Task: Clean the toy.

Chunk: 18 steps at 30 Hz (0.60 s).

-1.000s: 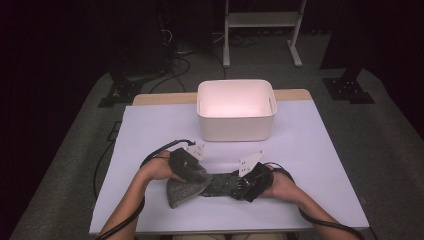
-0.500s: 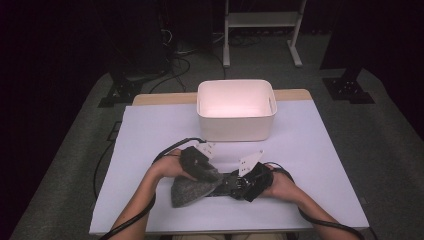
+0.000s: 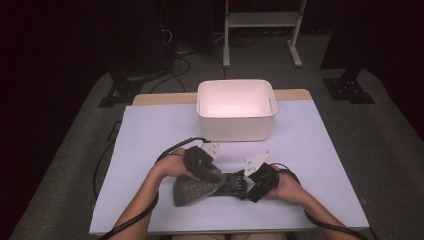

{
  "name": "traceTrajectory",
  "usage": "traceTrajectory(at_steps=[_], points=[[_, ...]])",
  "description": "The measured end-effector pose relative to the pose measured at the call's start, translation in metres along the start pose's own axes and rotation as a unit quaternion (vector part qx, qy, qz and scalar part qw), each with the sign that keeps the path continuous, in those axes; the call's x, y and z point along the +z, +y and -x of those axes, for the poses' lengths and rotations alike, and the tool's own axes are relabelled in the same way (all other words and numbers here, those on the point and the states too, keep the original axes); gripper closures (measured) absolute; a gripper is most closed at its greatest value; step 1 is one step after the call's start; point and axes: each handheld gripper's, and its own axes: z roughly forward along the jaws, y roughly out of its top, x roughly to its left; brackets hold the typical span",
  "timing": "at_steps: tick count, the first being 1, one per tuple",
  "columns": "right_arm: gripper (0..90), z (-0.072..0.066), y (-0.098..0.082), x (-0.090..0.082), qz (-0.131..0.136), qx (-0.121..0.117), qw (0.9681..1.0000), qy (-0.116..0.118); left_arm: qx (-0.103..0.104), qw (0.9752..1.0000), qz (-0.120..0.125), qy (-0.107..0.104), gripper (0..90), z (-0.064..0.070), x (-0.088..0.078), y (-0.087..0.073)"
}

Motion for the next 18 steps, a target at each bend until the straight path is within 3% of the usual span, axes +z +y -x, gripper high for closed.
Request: traceTrajectory(at_steps=[5, 11, 18], points=[[23.3, -0.003, 0.004, 0.002, -0.001, -0.013, 0.9999, -0.005, 0.022, 0.9997, -0.001, -0.008, 69.2, 0.003, 0.009, 0.019], [23.3, -0.002, 0.002, 0.002, 0.007, -0.004, 1.0000, 0.001, 0.058, 0.9980, 0.005, -0.026, 69.2, 0.013, 0.017, 0.043], [23.9, 0.001, 0.002, 0.003, 0.019, 0.007, 0.9997, 0.011, 0.062, 0.9975, 0.003, -0.034, 69.1, 0.015, 0.028, 0.052]])
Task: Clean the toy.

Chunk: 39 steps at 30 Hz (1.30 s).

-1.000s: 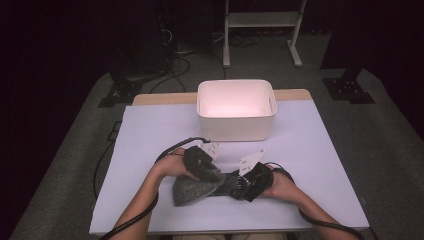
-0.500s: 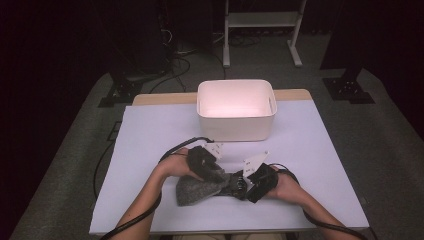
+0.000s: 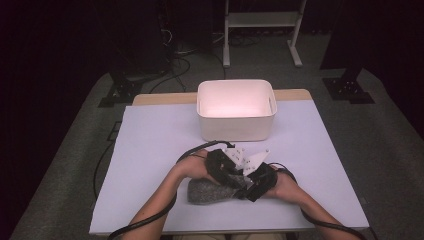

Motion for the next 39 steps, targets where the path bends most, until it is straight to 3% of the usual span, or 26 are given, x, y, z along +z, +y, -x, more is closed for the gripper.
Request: traceTrajectory(at_steps=[6, 15, 17, 23, 29, 30, 31, 34, 36, 38, 39], points=[[24.1, 0.000, -0.003, 0.001, -0.004, -0.006, 1.0000, 0.001, -0.003, 0.9999, -0.015, 0.004, 69.4, 0.003, -0.006, -0.010], [24.1, -0.001, -0.002, 0.000, -0.001, -0.009, 1.0000, -0.004, -0.029, 0.9994, -0.017, 0.003, 70.7, 0.015, -0.031, -0.050], [24.0, -0.001, -0.001, -0.001, 0.001, -0.016, 0.9998, -0.009, -0.028, 0.9995, -0.016, 0.003, 70.7, 0.016, -0.033, -0.053], [24.1, -0.001, 0.000, 0.000, 0.000, -0.011, 0.9999, -0.008, -0.013, 0.9998, -0.003, -0.014, 71.0, 0.016, -0.022, -0.034], [24.1, 0.000, 0.001, 0.000, -0.002, -0.022, 0.9997, -0.009, 0.008, 0.9999, -0.003, -0.009, 71.0, 0.007, -0.005, -0.002], [24.0, 0.001, 0.001, 0.000, -0.002, -0.024, 0.9997, -0.009, 0.003, 0.9999, -0.009, -0.004, 71.0, 0.004, -0.002, 0.000], [24.0, -0.002, 0.000, 0.001, 0.003, -0.002, 1.0000, -0.003, 0.002, 0.9999, -0.012, -0.003, 71.0, 0.002, -0.001, 0.001], [24.0, 0.000, -0.003, 0.002, 0.005, 0.008, 1.0000, 0.001, -0.007, 0.9998, -0.014, 0.015, 71.0, -0.003, 0.000, 0.001], [24.0, -0.001, -0.003, 0.002, 0.000, 0.001, 1.0000, -0.003, -0.015, 0.9992, -0.018, 0.032, 70.9, -0.006, -0.002, -0.001], [24.0, -0.001, -0.002, 0.002, 0.000, -0.001, 1.0000, -0.002, -0.025, 0.9989, -0.015, 0.036, 70.8, -0.008, -0.003, -0.004], [24.0, -0.001, -0.003, 0.002, 0.000, -0.002, 1.0000, -0.003, -0.025, 0.9983, -0.019, 0.050, 70.8, -0.010, -0.005, -0.006]])
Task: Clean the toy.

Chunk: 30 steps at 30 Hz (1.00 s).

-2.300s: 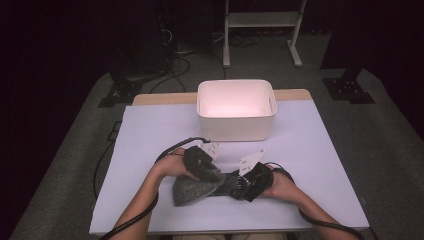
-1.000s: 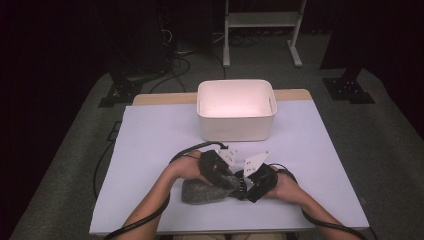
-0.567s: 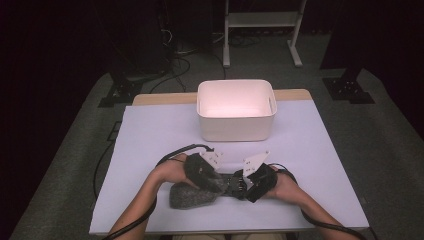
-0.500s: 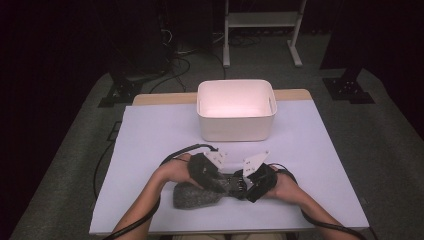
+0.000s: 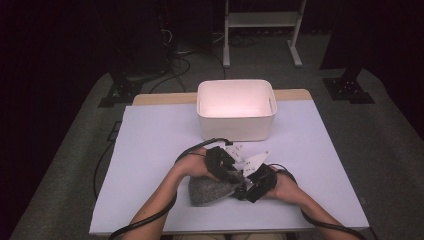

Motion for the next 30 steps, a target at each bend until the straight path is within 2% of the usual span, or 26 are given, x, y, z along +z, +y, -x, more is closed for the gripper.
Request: traceTrajectory(at_steps=[6, 10, 21, 28, 30], points=[[24.1, 0.000, 0.000, 0.000, -0.001, -0.004, 1.0000, -0.004, -0.016, 0.9998, -0.007, 0.013, 70.8, -0.006, -0.008, -0.012], [24.1, -0.001, 0.000, 0.000, -0.001, -0.008, 0.9999, -0.006, -0.037, 0.9991, -0.009, 0.016, 70.8, -0.007, -0.019, -0.029], [24.1, 0.001, 0.002, -0.002, 0.003, -0.011, 0.9999, -0.001, -0.078, 0.9967, -0.006, 0.022, 70.6, 0.001, -0.043, -0.074], [24.0, 0.002, 0.002, -0.002, 0.003, -0.016, 0.9999, 0.001, -0.083, 0.9965, 0.005, 0.013, 70.7, 0.010, -0.048, -0.087], [23.8, 0.003, 0.002, -0.001, 0.001, -0.014, 0.9999, 0.000, -0.076, 0.9970, 0.009, 0.011, 70.6, 0.013, -0.048, -0.085]])
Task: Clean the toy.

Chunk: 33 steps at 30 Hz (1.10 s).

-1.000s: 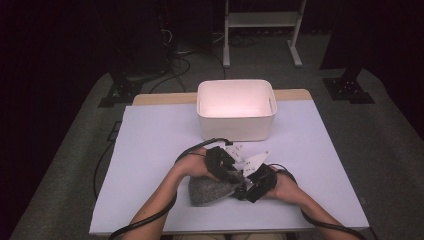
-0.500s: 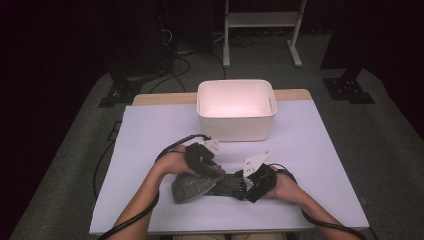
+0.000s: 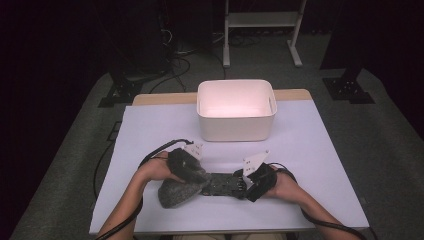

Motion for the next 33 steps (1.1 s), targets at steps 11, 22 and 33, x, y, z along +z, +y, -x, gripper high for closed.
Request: traceTrajectory(at_steps=[11, 22, 33], points=[[18.9, 0.005, 0.000, 0.003, -0.017, 0.048, 0.9983, 0.028, 0.048, 0.9983, -0.015, -0.030, 70.2, 0.012, 0.021, 0.030], [16.4, 0.016, 0.017, -0.001, -0.019, 0.090, 0.9939, 0.060, 0.060, 0.9976, -0.022, -0.028, 70.2, 0.019, 0.025, 0.033], [23.0, 0.027, 0.017, 0.009, -0.010, 0.136, 0.9864, 0.093, 0.067, 0.9971, -0.015, -0.034, 70.4, 0.023, 0.027, 0.033]])
